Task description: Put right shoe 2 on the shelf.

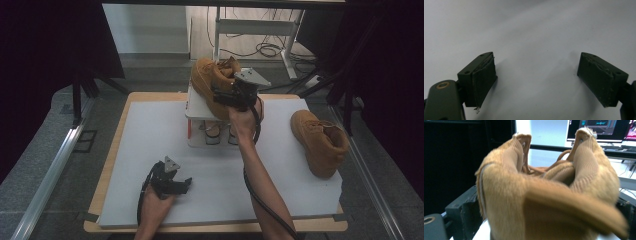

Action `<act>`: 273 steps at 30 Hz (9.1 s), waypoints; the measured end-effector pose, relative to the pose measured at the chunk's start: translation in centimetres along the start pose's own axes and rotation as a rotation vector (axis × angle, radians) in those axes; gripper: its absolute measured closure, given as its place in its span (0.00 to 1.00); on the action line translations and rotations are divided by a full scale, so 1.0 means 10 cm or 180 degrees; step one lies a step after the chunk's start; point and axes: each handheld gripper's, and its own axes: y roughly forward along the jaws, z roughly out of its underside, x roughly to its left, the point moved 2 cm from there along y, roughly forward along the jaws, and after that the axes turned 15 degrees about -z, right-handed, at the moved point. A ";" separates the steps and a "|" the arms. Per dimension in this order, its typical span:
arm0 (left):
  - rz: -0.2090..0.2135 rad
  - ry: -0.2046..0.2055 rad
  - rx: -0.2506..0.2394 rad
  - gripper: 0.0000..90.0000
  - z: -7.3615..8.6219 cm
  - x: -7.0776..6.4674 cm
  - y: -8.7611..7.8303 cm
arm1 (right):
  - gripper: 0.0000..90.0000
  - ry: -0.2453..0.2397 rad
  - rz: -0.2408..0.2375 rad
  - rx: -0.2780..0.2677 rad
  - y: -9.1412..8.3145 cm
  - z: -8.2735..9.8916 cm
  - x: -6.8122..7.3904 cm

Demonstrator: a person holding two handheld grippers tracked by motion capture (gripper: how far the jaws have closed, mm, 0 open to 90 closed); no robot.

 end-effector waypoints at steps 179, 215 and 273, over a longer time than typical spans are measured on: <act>-0.0018 0.0019 -0.0003 0.17 0.00 -0.01 -0.01 | 0.00 0.0109 -0.0214 0.0479 -1.72 1.10 -0.36; -0.0021 0.0025 0.0005 0.17 0.00 -0.01 -0.01 | 0.00 0.0102 0.0768 0.0317 -2.62 1.25 -0.99; -0.0023 0.0022 0.0004 0.17 0.00 -0.01 -0.01 | 0.36 0.0346 0.1261 0.0354 -2.64 1.78 -1.59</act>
